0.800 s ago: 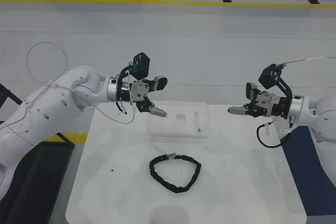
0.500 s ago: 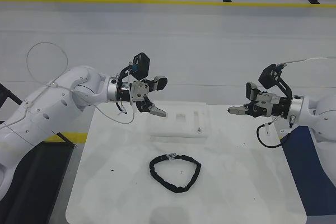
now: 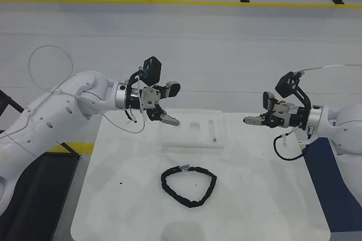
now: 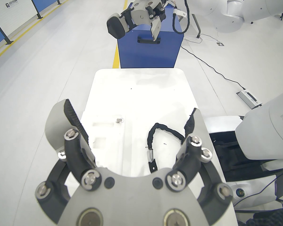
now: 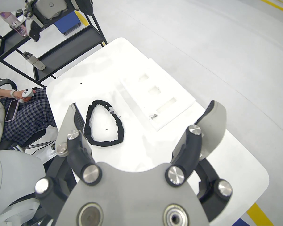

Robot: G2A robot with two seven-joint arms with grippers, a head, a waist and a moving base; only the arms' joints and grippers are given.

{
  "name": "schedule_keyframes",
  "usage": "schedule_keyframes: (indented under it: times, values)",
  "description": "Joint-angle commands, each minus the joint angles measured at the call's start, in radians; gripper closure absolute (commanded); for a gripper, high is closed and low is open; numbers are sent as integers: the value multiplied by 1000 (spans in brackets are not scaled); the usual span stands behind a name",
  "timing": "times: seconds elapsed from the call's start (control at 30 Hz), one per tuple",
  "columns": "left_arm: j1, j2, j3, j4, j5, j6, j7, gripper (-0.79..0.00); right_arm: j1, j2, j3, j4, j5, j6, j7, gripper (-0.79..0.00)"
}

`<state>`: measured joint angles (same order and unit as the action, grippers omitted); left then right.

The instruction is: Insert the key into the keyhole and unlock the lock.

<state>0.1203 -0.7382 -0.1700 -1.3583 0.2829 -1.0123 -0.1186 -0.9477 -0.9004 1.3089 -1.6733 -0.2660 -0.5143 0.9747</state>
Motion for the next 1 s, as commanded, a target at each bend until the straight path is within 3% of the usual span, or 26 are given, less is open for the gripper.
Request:
schedule_keyframes:
  times: [0.0,0.47,0.97]
  values:
    - [0,0,0,0,0,0,0,-785,3,-3,-19,28,-11,25,-13,-785]
    - [0,0,0,0,0,0,0,-785,86,-50,-232,232,-95,141,-71,-785]
    - [0,0,0,0,0,0,0,-785,231,-149,-478,452,-93,301,-97,-785]
